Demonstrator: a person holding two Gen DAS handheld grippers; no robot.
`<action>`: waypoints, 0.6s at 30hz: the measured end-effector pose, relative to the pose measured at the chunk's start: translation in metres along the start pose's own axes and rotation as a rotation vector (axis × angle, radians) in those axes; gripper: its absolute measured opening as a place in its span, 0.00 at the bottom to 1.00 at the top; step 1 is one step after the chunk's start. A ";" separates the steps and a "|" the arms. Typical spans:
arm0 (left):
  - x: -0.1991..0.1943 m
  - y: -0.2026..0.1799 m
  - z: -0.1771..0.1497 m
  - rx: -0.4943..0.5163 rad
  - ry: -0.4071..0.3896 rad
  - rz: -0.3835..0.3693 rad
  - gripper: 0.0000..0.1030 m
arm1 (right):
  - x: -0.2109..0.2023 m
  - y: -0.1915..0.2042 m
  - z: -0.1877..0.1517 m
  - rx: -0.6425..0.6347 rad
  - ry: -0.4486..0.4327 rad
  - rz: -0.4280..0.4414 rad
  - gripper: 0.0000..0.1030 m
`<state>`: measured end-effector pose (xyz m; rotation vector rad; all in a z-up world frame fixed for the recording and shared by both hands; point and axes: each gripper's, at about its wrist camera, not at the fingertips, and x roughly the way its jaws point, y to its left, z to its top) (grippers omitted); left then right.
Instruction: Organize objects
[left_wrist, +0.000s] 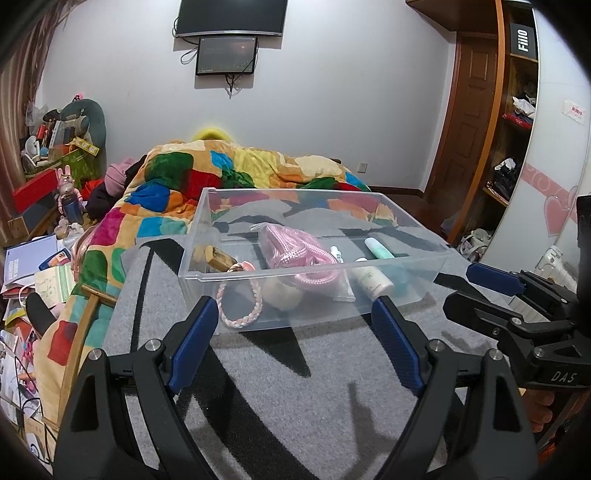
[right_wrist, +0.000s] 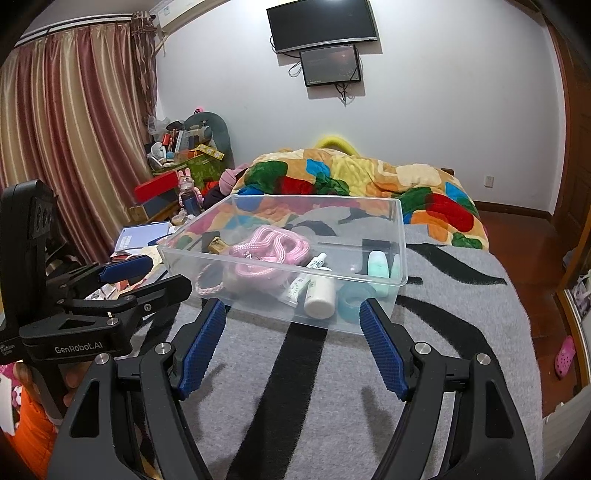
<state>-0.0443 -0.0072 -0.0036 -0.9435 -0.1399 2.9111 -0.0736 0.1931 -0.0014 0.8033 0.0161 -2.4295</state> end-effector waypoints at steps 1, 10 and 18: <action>-0.001 0.000 0.000 0.001 -0.001 -0.002 0.83 | 0.000 0.001 0.000 0.000 0.000 0.000 0.70; -0.004 -0.003 0.001 0.007 -0.009 -0.007 0.83 | -0.002 0.003 0.001 -0.003 -0.005 0.000 0.70; -0.004 -0.005 0.001 0.011 -0.009 -0.012 0.83 | -0.002 0.004 0.001 -0.002 -0.004 0.001 0.70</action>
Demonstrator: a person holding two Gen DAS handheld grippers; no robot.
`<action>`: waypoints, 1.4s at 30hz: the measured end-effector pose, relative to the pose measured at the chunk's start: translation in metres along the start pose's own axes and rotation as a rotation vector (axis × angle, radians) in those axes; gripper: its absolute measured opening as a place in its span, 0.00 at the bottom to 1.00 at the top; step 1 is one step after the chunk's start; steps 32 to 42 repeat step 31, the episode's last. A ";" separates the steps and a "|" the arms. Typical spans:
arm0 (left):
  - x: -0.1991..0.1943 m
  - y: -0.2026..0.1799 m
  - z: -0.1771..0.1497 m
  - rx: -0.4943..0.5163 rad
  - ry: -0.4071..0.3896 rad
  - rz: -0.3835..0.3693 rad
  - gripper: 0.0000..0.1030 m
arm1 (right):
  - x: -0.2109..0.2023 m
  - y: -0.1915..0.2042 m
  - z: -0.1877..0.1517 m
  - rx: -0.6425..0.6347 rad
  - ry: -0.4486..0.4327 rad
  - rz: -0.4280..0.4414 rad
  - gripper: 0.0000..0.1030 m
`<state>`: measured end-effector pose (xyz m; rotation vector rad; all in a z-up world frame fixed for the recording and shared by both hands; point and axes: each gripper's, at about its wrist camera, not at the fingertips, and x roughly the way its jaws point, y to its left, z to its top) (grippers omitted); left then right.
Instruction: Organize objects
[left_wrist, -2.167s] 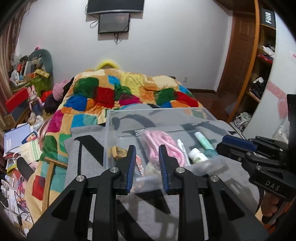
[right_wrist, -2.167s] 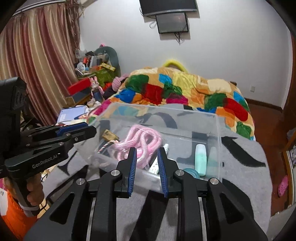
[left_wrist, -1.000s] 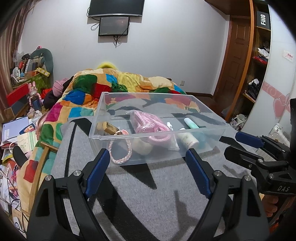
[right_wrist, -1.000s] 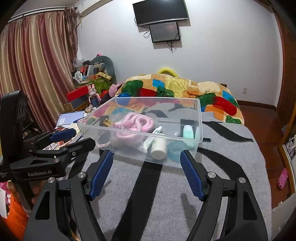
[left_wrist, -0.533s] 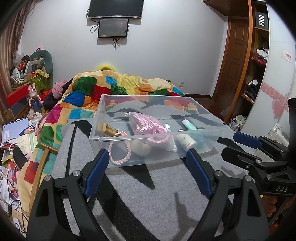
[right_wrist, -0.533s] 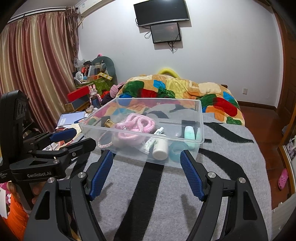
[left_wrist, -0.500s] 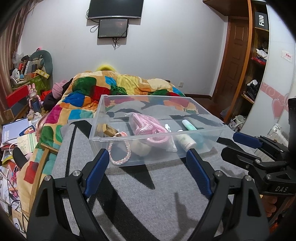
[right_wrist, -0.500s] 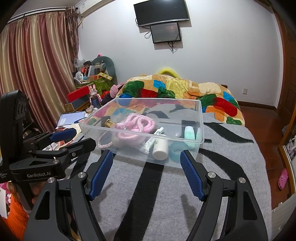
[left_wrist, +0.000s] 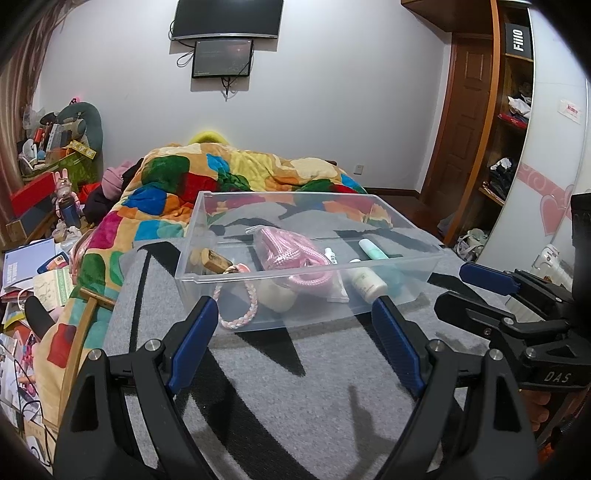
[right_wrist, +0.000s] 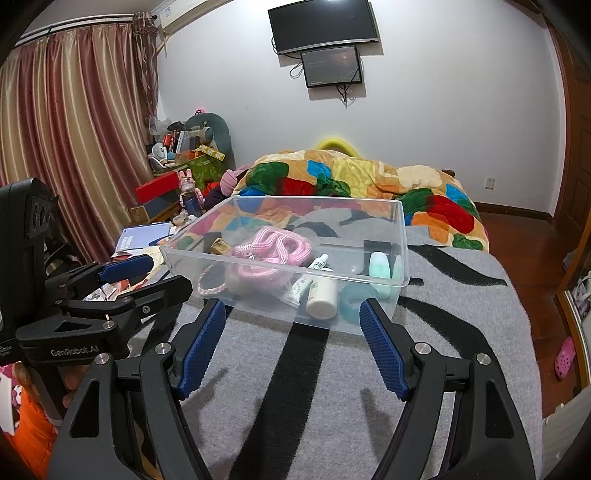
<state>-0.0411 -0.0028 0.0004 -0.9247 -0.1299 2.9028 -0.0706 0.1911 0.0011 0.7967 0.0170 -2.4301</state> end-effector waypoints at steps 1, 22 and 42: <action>0.000 0.000 0.000 0.001 -0.001 -0.001 0.83 | 0.000 0.000 0.000 0.000 0.000 0.000 0.70; -0.002 -0.004 -0.002 0.002 0.002 -0.011 0.83 | 0.000 0.000 -0.001 0.002 0.002 0.001 0.70; -0.003 -0.004 -0.001 0.004 -0.001 -0.010 0.83 | 0.001 0.002 -0.004 0.004 0.007 0.001 0.70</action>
